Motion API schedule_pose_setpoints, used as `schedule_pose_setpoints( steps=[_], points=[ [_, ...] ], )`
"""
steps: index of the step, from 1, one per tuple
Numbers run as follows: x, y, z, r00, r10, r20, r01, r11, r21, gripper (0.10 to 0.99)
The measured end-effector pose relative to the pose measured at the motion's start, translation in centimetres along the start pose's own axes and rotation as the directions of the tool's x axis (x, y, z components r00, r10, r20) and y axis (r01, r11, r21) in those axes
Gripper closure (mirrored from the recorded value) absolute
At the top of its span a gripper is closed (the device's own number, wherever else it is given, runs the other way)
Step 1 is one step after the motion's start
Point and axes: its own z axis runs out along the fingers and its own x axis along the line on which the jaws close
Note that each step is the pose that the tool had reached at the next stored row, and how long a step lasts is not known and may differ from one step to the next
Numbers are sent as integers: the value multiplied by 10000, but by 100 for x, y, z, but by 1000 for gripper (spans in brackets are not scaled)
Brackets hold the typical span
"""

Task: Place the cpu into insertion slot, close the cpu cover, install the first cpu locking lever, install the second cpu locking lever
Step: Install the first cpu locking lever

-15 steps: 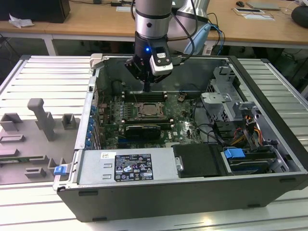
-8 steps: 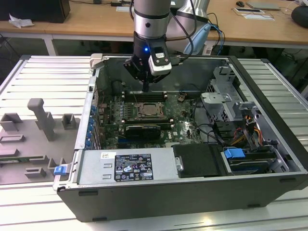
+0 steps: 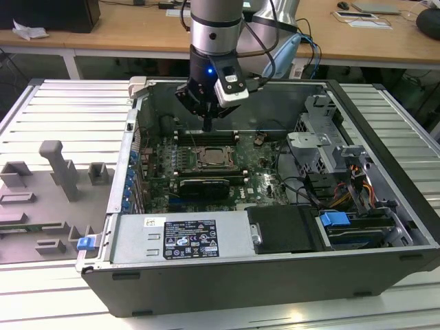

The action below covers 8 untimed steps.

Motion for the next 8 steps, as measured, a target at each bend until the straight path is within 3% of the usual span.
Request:
schedule_pose_setpoints(
  steps=[3, 6, 8],
  points=[
    [0, 0, 2, 9984, -567, -32, 567, 9984, 13, 980],
    [9, -2, 3, 9969, -782, -36, 782, 9969, 15, 980],
    [44, -8, 3, 9968, -796, 42, 796, 9968, 9, 980]
  ],
)
